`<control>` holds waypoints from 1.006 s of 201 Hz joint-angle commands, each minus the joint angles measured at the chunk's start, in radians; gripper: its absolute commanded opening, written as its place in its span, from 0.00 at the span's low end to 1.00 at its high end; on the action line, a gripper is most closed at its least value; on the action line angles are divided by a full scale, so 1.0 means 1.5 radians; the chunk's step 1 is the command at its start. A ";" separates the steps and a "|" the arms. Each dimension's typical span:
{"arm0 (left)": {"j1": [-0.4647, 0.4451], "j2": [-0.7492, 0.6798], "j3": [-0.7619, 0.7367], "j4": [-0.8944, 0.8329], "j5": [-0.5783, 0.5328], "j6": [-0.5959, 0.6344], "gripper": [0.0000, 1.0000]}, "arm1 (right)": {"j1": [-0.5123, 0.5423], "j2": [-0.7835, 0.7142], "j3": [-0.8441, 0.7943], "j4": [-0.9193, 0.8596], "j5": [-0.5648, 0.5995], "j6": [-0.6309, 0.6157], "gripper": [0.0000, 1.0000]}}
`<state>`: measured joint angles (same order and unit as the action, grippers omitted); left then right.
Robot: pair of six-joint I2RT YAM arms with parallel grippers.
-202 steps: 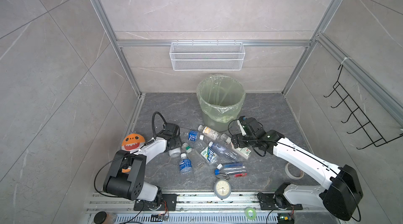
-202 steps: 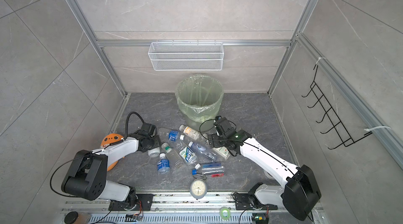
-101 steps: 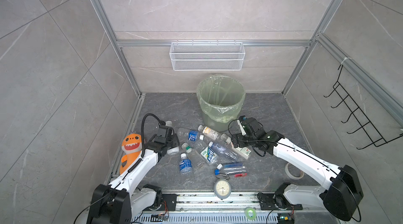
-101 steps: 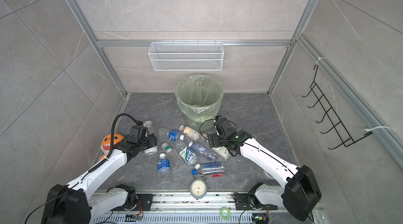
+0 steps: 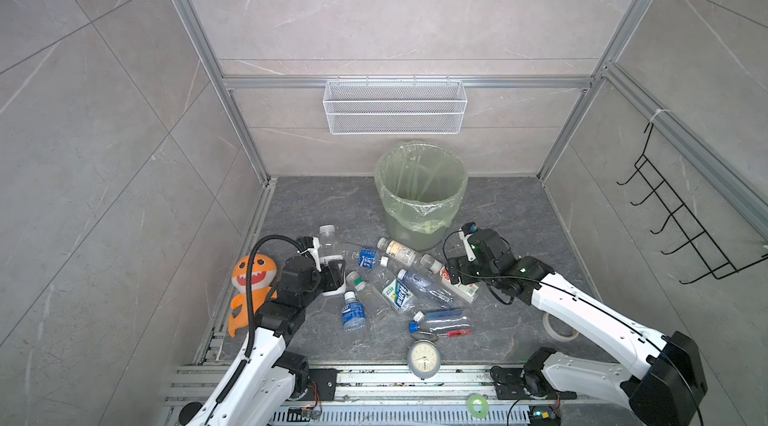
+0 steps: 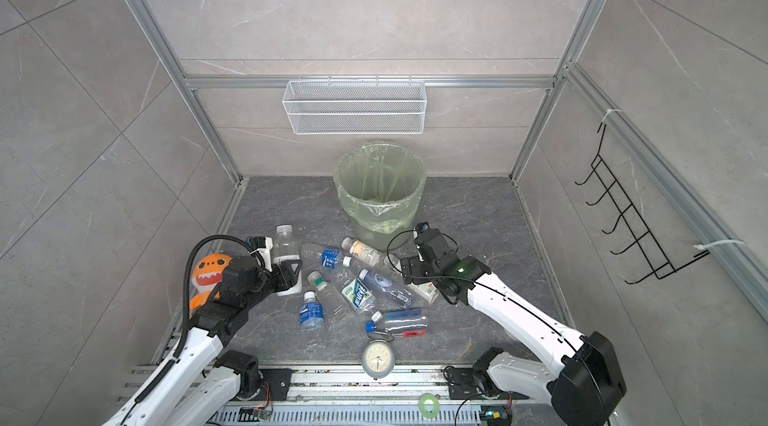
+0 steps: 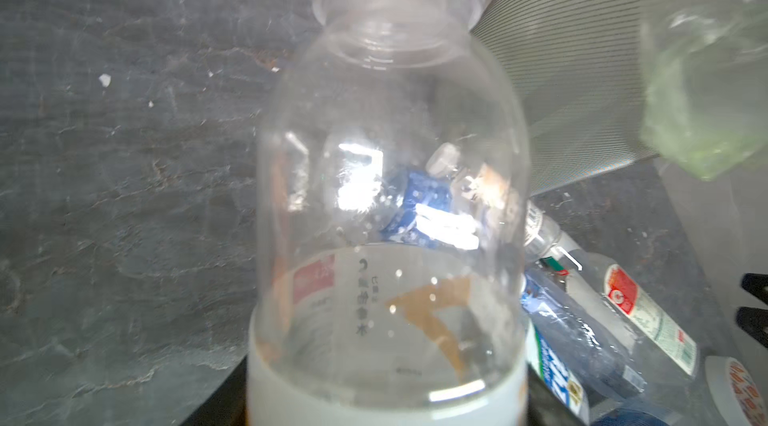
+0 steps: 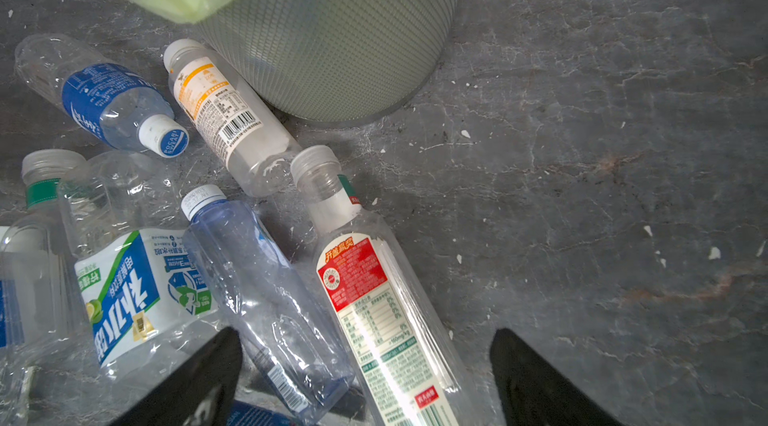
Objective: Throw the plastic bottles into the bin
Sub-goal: 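Close the left gripper on the vitamin water bottle and lift it, then carry the vitamin water bottle over the bin and open the left gripper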
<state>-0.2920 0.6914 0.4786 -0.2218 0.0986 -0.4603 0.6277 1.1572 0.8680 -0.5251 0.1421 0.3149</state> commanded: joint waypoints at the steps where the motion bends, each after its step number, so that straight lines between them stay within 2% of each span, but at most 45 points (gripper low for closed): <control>1: -0.001 -0.020 0.011 0.073 0.088 0.018 0.56 | 0.002 -0.028 -0.018 0.010 0.010 0.003 0.96; 18: -0.004 -0.031 0.024 0.087 0.130 0.016 0.56 | 0.001 -0.035 -0.021 0.010 0.013 0.004 0.96; 66: -0.006 -0.085 0.062 0.113 0.183 0.021 0.56 | 0.001 -0.038 -0.032 0.015 0.013 0.006 0.97; 119: -0.012 -0.019 0.188 0.130 0.216 0.030 0.56 | 0.001 -0.039 -0.031 0.023 0.009 0.006 0.97; 148: -0.028 0.099 0.293 0.173 0.238 0.024 0.56 | 0.001 -0.044 -0.025 0.020 0.002 0.005 0.97; 176: -0.075 0.309 0.484 0.180 0.263 0.034 0.56 | 0.001 -0.049 -0.020 0.021 -0.003 0.003 0.97; 192: -0.083 0.436 0.608 0.183 0.275 0.023 0.58 | 0.001 -0.053 -0.021 0.020 -0.002 0.006 0.97; 202: -0.082 0.517 0.691 0.188 0.298 0.012 0.63 | 0.001 -0.057 -0.023 0.020 -0.001 0.011 0.97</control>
<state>-0.4034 1.2659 1.2987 0.0040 0.4637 -0.4408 0.6277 1.0962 0.8272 -0.5083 0.1413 0.3149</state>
